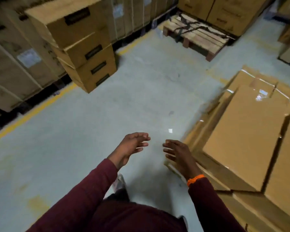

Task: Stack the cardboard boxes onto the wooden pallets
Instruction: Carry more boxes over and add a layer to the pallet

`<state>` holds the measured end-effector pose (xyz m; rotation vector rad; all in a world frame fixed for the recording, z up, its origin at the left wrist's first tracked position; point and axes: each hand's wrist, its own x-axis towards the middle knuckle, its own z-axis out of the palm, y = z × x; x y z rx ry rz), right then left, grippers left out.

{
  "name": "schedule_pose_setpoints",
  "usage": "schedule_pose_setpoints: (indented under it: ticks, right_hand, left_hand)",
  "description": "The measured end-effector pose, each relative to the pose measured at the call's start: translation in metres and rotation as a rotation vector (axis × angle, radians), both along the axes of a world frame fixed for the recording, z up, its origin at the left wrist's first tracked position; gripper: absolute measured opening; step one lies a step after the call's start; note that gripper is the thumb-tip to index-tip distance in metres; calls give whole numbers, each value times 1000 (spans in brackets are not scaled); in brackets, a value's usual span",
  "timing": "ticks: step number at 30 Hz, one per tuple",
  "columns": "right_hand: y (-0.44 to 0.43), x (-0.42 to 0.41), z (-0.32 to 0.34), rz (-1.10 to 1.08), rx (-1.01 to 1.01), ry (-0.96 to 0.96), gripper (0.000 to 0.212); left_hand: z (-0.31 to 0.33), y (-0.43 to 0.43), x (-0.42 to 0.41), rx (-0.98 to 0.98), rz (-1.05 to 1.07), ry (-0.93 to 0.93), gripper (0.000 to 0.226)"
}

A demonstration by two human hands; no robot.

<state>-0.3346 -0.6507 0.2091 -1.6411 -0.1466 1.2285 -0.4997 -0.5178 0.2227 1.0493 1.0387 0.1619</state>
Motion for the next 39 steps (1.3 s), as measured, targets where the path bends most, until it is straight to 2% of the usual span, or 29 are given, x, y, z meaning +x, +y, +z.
schedule_pose_setpoints:
  ticks: [6,11,15,20,25,29,34,39]
  right_hand:
    - [172,-81,33,167,141,22,29]
    - [269,-113,38,348,140,45,44]
    - [356,-115,22,290,86,61,24]
    - [515,-107,20,324,138,10,22]
    - [678,-92,56,313,213,-23,22]
    - [774,-91,73,340,206,-19,21]
    - [868,-103,46,303,166,33,23]
    - [975,-126,10,208,109,46,24]
  left_hand:
    - [27,142,-109,41,232,60,22]
    - [25,235,-138,29,327,36,22]
    - [18,308,-134,-11,383,11,23]
    - [16,438,-110,16,370,-5,22]
    - [45,582,-99,93,382,-33,22]
    - [58,680,-111,108,442,-43,23]
    - [29,793,-134,22,478,-6,23]
    - [-2,941,-148,-11,444,3,20]
